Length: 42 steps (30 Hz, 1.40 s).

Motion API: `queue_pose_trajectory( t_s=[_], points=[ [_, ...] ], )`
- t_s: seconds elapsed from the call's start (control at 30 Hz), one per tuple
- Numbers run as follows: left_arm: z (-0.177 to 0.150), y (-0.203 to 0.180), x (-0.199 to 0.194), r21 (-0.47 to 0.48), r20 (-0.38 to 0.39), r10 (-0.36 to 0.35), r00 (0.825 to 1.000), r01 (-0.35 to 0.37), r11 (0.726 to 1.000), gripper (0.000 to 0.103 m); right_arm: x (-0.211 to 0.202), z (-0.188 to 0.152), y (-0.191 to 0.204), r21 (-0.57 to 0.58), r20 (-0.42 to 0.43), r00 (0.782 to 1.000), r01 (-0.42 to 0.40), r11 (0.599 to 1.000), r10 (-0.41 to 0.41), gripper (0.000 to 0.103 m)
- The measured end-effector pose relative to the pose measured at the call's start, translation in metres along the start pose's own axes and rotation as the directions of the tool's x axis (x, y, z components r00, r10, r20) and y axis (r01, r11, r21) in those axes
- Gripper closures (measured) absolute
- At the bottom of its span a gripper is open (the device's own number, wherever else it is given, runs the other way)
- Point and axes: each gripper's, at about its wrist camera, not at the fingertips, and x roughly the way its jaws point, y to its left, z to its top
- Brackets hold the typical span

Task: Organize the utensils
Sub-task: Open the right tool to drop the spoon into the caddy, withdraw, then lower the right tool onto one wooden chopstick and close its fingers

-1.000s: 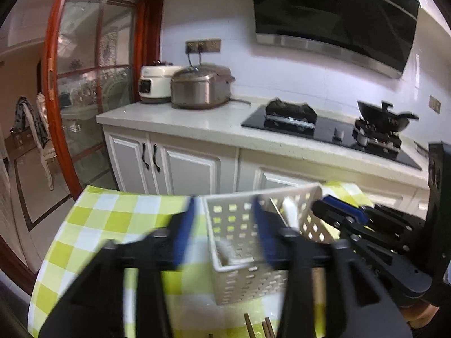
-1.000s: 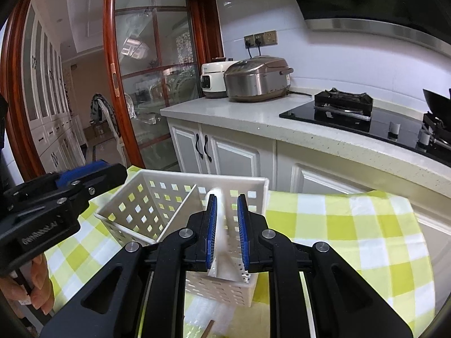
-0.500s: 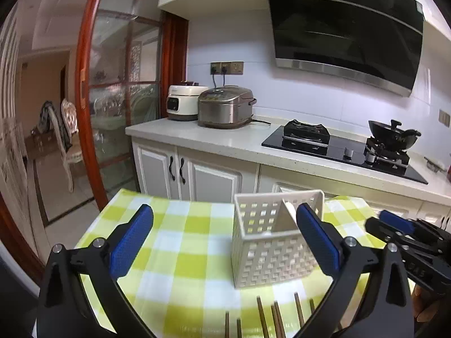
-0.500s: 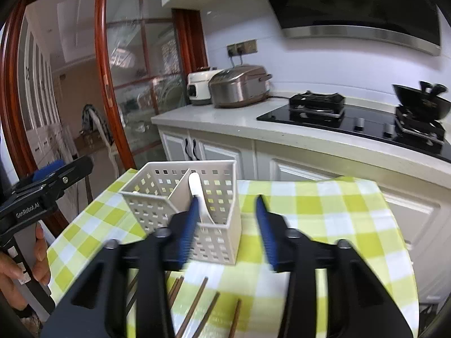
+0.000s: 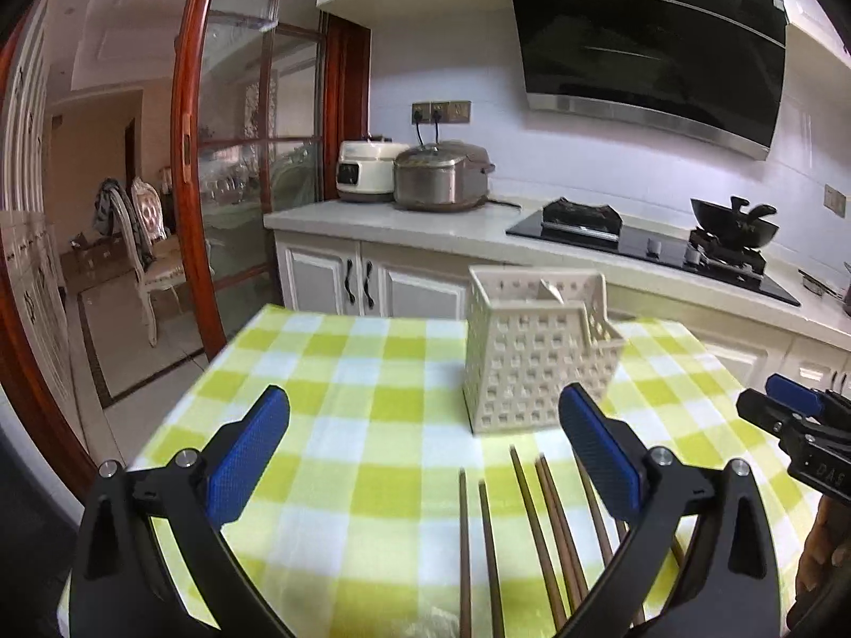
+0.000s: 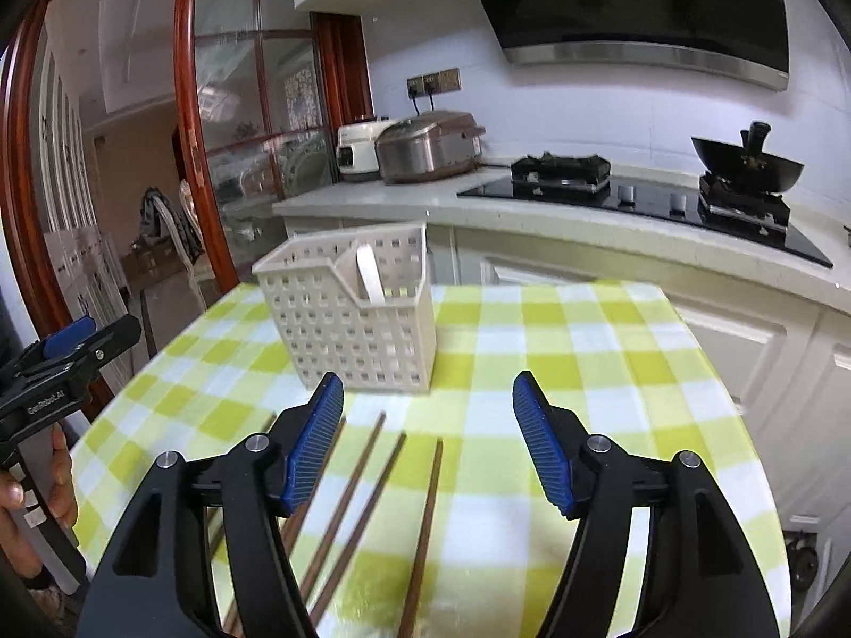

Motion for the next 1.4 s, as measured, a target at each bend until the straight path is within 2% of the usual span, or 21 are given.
queue_pose_trajectory(
  t_s=[0.17, 0.43, 0.57, 0.63, 0.73, 0.8, 1.03, 1.23, 1.4],
  points=[
    [-0.026, 0.003, -0.003, -0.023, -0.057, -0.036, 0.998, 0.035, 0.999, 0.005, -0.004, -0.020, 0.002, -0.005, -0.040, 0.999, 0.023, 1.000, -0.024, 0.040],
    [-0.057, 0.008, 0.019, -0.044, -0.163, -0.041, 0.986, 0.034, 0.998, 0.005, 0.016, -0.041, 0.000, -0.005, -0.142, 0.988, 0.061, 0.998, -0.061, 0.040],
    [-0.068, 0.012, 0.030, -0.042, -0.207, -0.031, 0.978, 0.023, 0.999, 0.005, 0.034, -0.049, 0.006, -0.034, -0.199, 0.978, 0.060, 0.998, -0.065, 0.051],
    [-0.071, 0.013, 0.035, -0.034, -0.225, -0.037, 0.974, 0.030, 0.999, 0.006, 0.045, -0.051, 0.008, -0.046, -0.232, 0.970, 0.058, 0.997, -0.068, 0.060],
    [-0.075, 0.012, 0.041, -0.011, -0.243, -0.043, 0.969, 0.041, 0.999, 0.008, 0.064, -0.053, 0.007, -0.057, -0.285, 0.955, 0.061, 0.996, -0.075, 0.069],
    [-0.077, 0.011, 0.044, 0.004, -0.256, -0.040, 0.966, 0.043, 0.999, 0.014, 0.075, -0.053, 0.007, -0.066, -0.316, 0.945, 0.064, 0.996, -0.082, 0.073],
    [-0.084, 0.017, 0.059, -0.005, -0.297, -0.035, 0.954, 0.035, 0.999, 0.017, 0.100, -0.058, 0.010, -0.108, -0.376, 0.922, 0.055, 0.993, -0.092, 0.084],
    [-0.086, 0.018, 0.068, 0.007, -0.325, -0.017, 0.945, 0.020, 1.000, 0.018, 0.104, -0.059, 0.012, -0.128, -0.372, 0.923, 0.048, 0.991, -0.092, 0.087],
    [-0.086, 0.015, 0.076, 0.022, -0.368, -0.008, 0.930, 0.018, 1.000, 0.025, 0.104, -0.059, 0.013, -0.133, -0.368, 0.926, 0.036, 0.991, -0.083, 0.094]
  ],
)
